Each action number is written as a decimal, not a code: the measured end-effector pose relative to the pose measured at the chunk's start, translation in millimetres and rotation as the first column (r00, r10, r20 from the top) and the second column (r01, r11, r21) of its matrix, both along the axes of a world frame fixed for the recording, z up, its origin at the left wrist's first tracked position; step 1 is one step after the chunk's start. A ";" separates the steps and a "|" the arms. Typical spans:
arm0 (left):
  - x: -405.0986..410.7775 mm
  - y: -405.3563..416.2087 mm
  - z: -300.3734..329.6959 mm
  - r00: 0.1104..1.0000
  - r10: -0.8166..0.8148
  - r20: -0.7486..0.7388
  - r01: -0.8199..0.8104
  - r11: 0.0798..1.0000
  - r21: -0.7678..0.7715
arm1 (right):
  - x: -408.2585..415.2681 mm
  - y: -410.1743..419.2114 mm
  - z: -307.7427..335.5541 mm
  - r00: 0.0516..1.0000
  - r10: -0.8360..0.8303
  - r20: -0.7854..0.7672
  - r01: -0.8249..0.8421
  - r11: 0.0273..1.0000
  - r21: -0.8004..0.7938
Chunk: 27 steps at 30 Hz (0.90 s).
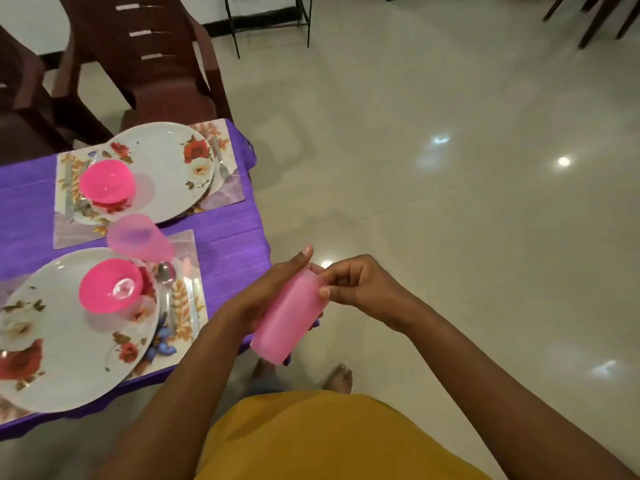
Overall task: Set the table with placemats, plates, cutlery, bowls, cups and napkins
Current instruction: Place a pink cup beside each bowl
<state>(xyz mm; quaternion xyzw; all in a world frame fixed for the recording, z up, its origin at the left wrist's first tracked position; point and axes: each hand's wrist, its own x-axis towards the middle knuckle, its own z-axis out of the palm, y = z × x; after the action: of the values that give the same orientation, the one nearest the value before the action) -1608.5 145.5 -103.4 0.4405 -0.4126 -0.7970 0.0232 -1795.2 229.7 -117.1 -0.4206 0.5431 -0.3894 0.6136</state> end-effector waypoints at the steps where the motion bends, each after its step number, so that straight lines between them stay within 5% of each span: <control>1: -9.8 -0.9 -1.8 1.000 -0.001 -0.009 0.001 1.000 0.009 | -9.2 0.7 0.6 1.000 -0.019 0.009 0.019 1.000 0.008; 8: -60.7 -26.0 -10.8 1.000 -0.024 -0.011 0.025 0.998 0.065 | -67.5 -27.7 2.7 0.990 -0.104 -0.099 0.107 0.994 0.030; 13: -97.4 -59.8 -24.2 0.998 0.027 -0.063 -0.021 0.995 0.098 | -109.8 -71.3 4.4 0.995 -0.019 -0.095 0.022 0.999 0.031; 21: -152.7 -140.6 -29.1 0.987 0.089 -0.136 -0.072 0.989 0.126 | -171.6 -152.5 -3.9 0.943 -0.307 -0.125 0.304 0.952 -0.044; 27: -184.5 -200.7 -22.5 0.979 0.137 -0.152 -0.141 0.990 -0.022 | -197.2 -216.4 -4.2 0.943 -0.331 -0.030 0.330 0.923 0.195</control>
<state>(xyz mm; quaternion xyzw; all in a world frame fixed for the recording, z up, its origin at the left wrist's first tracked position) -1793.0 -55.2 -125.9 0.4065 -0.3909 -0.8174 0.1171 -1992.4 13.3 -121.3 -0.2593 0.6409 -0.4324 0.5788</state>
